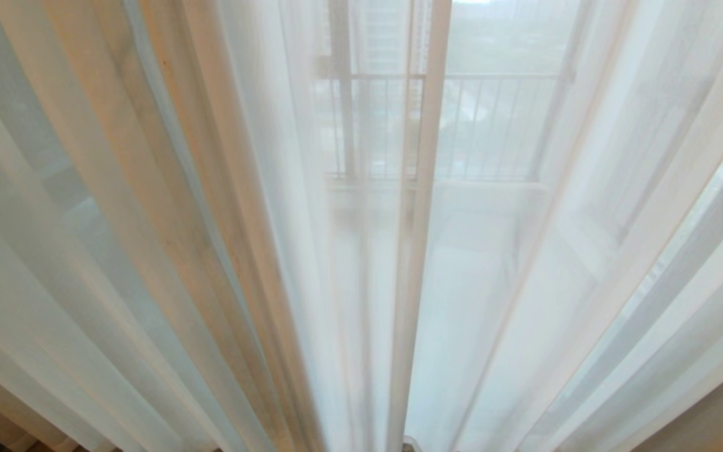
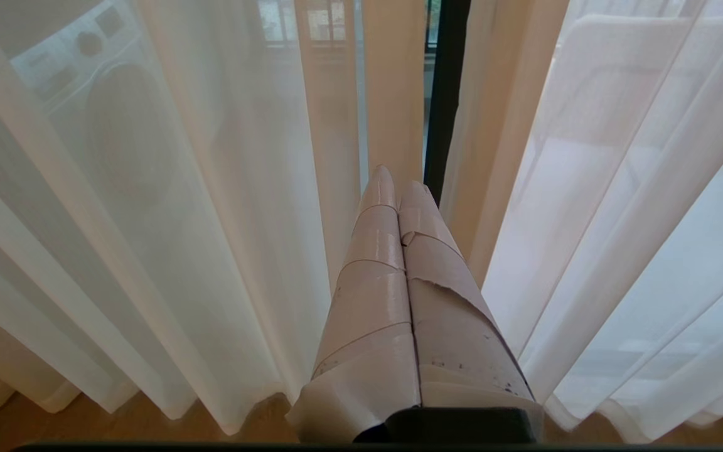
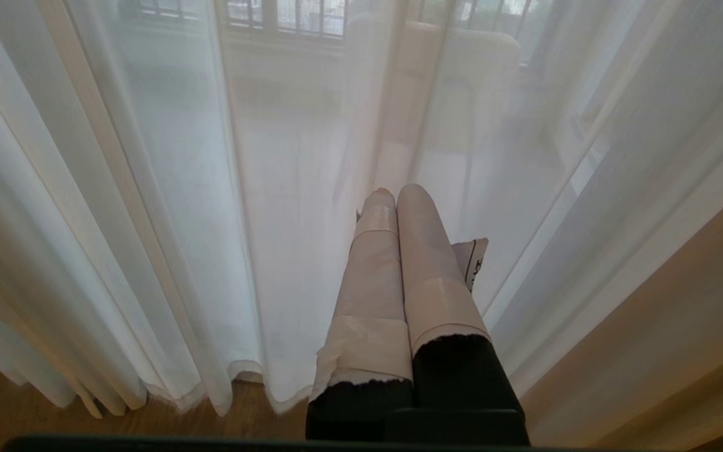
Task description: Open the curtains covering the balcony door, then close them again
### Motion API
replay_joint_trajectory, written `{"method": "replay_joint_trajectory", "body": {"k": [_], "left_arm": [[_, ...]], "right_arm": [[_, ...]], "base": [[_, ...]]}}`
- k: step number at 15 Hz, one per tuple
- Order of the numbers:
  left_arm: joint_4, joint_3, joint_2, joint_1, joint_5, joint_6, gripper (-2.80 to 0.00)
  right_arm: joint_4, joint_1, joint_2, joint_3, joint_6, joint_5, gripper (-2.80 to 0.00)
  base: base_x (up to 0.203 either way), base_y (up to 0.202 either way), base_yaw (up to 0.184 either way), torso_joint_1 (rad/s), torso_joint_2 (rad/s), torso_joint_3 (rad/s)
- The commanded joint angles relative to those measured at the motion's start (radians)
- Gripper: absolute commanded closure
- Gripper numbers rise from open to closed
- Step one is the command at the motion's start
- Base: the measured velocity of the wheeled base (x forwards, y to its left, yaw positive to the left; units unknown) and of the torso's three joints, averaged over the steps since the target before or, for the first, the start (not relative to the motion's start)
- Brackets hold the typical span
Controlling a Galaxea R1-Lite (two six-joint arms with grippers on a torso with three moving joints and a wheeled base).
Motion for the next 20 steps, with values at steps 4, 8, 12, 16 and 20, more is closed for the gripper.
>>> {"method": "replay_joint_trajectory", "body": {"k": [4,8,12,16,20], "left_arm": [[-0.001,0.0,0.0,0.0,-0.001,0.0,0.0],[-0.001,0.0,0.0,0.0,-0.001,0.0,0.0],[-0.001,0.0,0.0,0.0,-0.001,0.0,0.0],[0.0,0.0,0.0,0.0,-0.001,-0.001,0.0],[0.0,0.0,0.0,0.0,-0.001,-0.001,0.0]], "right_arm": [[0.0,0.0,0.001,0.0,0.053,-0.004,0.0],[-0.001,0.0,0.001,0.0,0.046,-0.004,0.0],[-0.001,0.0,0.001,0.0,0.042,-0.001,0.0],[-0.002,0.0,0.001,0.0,0.072,-0.004,0.0],[-0.002,0.0,0.001,0.0,0.074,-0.006,0.0]], "base": [[0.0,0.0,0.0,0.0,0.0,0.0],[0.0,0.0,0.0,0.0,0.0,0.0],[0.0,0.0,0.0,0.0,0.0,0.0],[0.0,0.0,0.0,0.0,0.0,0.0],[0.0,0.0,0.0,0.0,0.0,0.0]]}}
